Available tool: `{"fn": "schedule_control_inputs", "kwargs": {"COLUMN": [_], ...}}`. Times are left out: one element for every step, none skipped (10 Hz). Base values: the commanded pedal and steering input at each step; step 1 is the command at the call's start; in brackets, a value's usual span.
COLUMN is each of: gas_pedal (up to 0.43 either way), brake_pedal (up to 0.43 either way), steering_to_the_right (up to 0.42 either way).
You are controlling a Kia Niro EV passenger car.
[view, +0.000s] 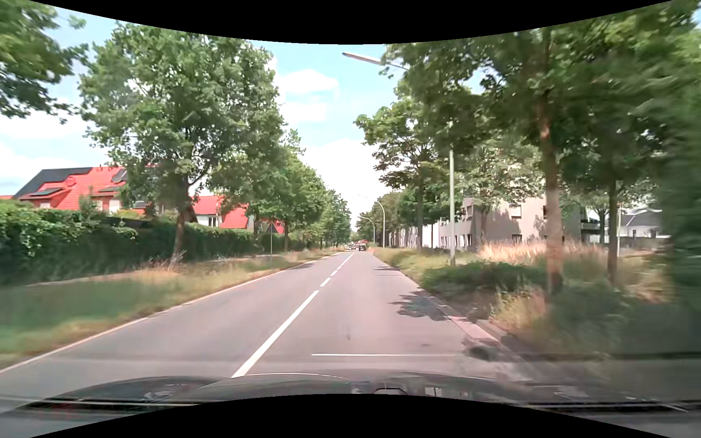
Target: Follow the waypoints while adhering to traffic rules and regulations
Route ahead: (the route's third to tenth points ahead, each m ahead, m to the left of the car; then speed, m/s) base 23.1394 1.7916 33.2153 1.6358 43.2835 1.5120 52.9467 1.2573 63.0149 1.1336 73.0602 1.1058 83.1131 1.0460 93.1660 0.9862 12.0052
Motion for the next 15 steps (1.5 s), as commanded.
{"fn": "schedule_control_inputs", "kwargs": {"gas_pedal": [0.169, 0.189, 0.197, 0.197, 0.197, 0.197, 0.197, 0.197, 0.197, 0.197, 0.197, 0.209, 0.209, 0.209, 0.209], "brake_pedal": [0.000, 0.000, 0.000, 0.000, 0.000, 0.000, 0.000, 0.000, 0.000, 0.000, 0.000, 0.000, 0.000, 0.000, 0.000], "steering_to_the_right": [0.003, 0.001, -0.002, -0.002, -0.002, -0.002, -0.001, 0.000, 0.000, 0.000, 0.000, 0.001, 0.001, 0.001, 0.002]}}
